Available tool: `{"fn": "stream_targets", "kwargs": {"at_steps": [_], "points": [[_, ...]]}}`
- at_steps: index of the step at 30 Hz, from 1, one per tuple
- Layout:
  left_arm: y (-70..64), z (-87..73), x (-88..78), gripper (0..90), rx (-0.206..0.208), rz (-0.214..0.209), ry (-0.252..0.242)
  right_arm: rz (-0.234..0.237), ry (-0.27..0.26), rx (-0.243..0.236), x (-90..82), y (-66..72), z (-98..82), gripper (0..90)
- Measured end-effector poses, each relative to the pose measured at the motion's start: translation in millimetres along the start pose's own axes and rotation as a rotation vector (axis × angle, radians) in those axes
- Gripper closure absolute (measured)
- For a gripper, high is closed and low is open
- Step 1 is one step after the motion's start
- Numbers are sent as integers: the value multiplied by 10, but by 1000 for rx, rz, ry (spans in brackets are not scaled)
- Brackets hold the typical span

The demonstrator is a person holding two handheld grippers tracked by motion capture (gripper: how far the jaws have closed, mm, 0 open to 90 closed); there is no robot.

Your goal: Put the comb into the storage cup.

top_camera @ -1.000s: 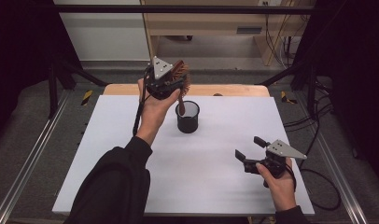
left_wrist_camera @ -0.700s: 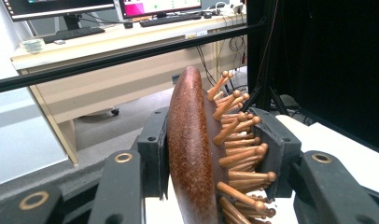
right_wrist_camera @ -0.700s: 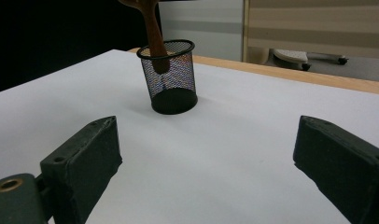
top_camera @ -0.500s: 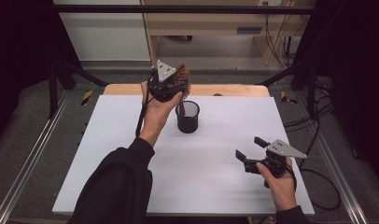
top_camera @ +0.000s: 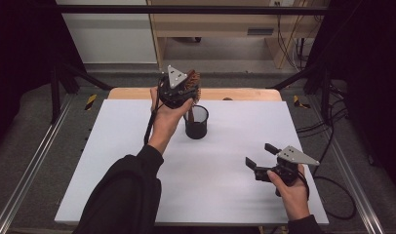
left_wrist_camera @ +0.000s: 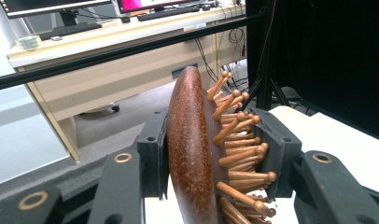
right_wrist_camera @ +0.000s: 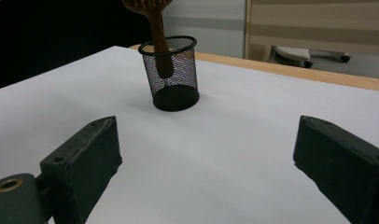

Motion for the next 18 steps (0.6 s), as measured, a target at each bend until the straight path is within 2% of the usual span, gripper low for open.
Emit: {"fn": "stream_targets", "kwargs": {"at_steps": [18], "points": [[-131,-17,61,518,48,-9,12,0,4,-2,1,1,-6,79]]}}
Point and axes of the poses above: each handheld gripper's, and its own axes: x roughly forward along the jaws, z roughly out of its top, y roughly to its left, the point moved 7 cm from there along x, roughly forward along the jaws, and after that the axes turned 15 degrees about x, right-handed, at the moved point
